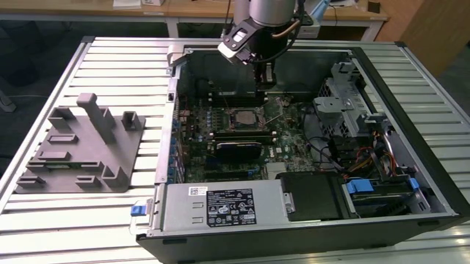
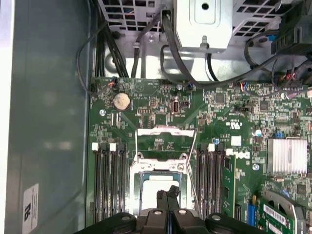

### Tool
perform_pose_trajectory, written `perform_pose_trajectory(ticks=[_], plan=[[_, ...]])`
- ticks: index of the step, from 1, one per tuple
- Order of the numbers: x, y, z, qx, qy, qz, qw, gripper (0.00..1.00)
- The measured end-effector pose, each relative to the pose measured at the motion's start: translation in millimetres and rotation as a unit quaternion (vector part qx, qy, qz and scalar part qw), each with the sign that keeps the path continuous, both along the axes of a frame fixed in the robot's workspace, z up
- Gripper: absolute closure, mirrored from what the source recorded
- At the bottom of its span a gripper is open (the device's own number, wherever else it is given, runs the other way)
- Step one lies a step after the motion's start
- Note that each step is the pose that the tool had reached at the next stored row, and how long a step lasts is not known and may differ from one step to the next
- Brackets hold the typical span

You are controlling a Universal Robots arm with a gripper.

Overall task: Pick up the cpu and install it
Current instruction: 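Close the cpu cover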

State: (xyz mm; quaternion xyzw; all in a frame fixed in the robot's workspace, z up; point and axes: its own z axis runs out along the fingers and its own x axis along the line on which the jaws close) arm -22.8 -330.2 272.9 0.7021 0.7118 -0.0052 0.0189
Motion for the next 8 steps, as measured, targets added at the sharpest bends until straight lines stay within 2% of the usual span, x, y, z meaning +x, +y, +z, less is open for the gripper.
perform_pose_trajectory(ticks=[8], plan=[[15.5,0.0,0.0,0.0000,0.0000,0.000,1.0000,0.89]])
